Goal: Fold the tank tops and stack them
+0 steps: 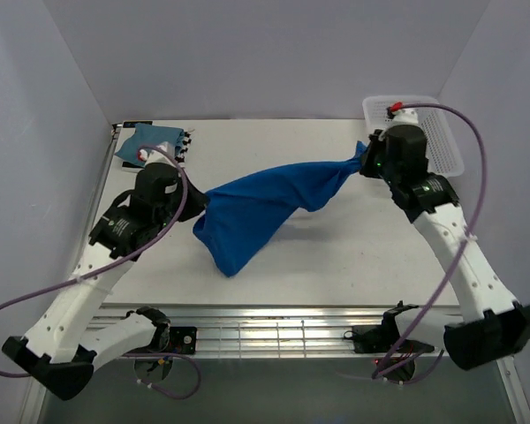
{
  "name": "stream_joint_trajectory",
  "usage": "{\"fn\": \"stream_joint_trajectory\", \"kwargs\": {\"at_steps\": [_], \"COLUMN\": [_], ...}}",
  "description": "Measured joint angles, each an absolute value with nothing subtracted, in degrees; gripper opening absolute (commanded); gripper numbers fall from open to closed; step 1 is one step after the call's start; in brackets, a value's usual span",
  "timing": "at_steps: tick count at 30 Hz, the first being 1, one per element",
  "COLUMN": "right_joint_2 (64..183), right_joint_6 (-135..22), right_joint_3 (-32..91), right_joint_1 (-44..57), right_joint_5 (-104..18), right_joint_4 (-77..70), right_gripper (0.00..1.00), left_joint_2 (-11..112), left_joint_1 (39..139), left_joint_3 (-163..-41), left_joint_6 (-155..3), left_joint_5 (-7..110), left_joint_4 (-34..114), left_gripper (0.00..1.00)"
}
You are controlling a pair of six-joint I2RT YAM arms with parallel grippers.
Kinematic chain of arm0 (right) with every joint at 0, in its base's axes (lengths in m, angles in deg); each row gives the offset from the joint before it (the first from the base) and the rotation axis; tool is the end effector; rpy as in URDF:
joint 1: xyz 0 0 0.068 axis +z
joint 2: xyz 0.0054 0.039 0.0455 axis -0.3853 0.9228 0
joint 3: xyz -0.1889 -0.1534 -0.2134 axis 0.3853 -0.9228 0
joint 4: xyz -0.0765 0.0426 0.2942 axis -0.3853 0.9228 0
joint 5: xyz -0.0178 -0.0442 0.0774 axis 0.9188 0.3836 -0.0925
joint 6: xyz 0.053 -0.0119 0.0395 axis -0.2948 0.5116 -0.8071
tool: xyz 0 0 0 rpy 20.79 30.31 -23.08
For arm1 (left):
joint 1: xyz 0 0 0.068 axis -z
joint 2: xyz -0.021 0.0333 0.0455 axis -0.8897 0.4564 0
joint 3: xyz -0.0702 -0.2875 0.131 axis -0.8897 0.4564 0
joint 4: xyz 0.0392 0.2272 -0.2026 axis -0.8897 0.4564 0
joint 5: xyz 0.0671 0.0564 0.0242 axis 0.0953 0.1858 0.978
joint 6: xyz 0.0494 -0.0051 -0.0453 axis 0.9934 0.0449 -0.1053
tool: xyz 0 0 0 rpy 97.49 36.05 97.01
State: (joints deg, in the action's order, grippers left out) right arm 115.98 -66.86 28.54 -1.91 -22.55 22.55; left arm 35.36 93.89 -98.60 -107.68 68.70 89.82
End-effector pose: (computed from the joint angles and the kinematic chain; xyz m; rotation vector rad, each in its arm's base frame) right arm 0.3185 0.1075 0.4302 0.0846 2.0030 0.1909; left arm 0.2102 -0.1167 0.4129 -0.3344 2.2641 -0.5232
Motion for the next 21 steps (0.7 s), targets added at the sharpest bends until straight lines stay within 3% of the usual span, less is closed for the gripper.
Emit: {"fn": "stream_joint_trajectory", "kwargs": {"at_steps": [4, 9, 16, 21], "right_joint_2": [102.03, 93.88, 92.11, 99.7], "right_joint_6": [-67.32, -67.08, -66.49, -65.61], "right_joint_3": [26.37, 27.1, 27.23, 22.99], "right_joint_1": [-7.15, -8.03, -8.03, -8.68], "right_joint_5": [-24.01, -26.24, -27.25, -27.75], "right_joint_4": [23.14, 27.03, 32.39, 31.03], "right_gripper": [0.08, 0.08, 0.08, 0.08], "left_joint_2": [29.13, 25.27, 23.82, 33.4], "left_joint_1": [93.89, 94.15, 94.17, 94.02], "left_joint_3": [-104.02, -109.12, -110.32, -104.72], "left_joint_6": [-108.82, -109.45, -109.65, -109.23], "left_joint_5": [73.4, 76.78, 77.88, 78.93], "left_joint_4": [92.77, 96.03, 97.32, 93.52], "left_gripper": [0.0, 0.0, 0.0, 0.0]}}
